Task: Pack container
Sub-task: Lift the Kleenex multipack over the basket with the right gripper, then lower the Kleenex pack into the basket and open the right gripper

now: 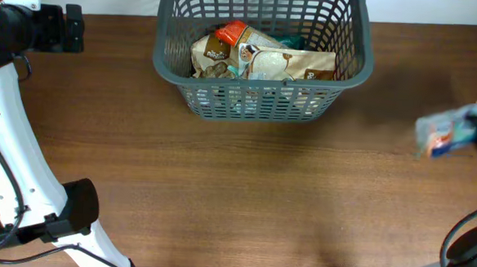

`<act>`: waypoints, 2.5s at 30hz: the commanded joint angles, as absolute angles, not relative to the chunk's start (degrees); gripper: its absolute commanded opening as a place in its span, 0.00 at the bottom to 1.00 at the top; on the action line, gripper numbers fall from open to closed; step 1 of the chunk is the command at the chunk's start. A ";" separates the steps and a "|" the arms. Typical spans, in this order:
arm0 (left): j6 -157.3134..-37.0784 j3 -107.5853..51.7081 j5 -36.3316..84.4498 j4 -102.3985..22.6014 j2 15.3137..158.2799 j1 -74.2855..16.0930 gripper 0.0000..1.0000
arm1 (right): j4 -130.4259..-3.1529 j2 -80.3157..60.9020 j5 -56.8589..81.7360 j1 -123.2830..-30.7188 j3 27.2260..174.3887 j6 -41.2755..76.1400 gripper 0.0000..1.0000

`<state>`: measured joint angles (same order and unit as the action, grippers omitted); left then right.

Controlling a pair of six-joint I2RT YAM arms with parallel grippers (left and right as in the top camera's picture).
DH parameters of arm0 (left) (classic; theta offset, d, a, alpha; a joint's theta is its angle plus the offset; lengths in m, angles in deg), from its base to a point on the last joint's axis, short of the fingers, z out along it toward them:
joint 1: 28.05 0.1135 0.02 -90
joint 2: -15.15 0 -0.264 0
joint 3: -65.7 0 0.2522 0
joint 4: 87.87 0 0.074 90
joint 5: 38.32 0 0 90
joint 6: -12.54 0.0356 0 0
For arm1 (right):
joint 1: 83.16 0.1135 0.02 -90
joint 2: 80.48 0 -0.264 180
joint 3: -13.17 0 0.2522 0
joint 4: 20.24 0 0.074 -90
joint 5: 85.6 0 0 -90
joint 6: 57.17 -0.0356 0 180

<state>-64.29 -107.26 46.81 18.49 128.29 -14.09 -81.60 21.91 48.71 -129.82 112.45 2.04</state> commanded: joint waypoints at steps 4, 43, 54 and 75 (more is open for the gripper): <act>-65.01 -107.06 47.01 18.56 128.55 -13.89 0.99 | -81.75 18.11 70.11 -125.12 131.00 10.02 0.04; -65.01 -107.06 47.01 18.56 128.55 -13.89 0.99 | -96.90 21.41 11.36 -62.98 155.57 82.13 0.04; -65.01 -107.06 47.01 18.56 128.55 -13.89 0.99 | -86.89 28.79 11.47 -62.91 155.57 86.65 0.04; -65.01 -107.06 47.01 18.56 128.55 -13.89 0.99 | -84.53 39.79 11.33 -62.83 155.53 83.44 0.48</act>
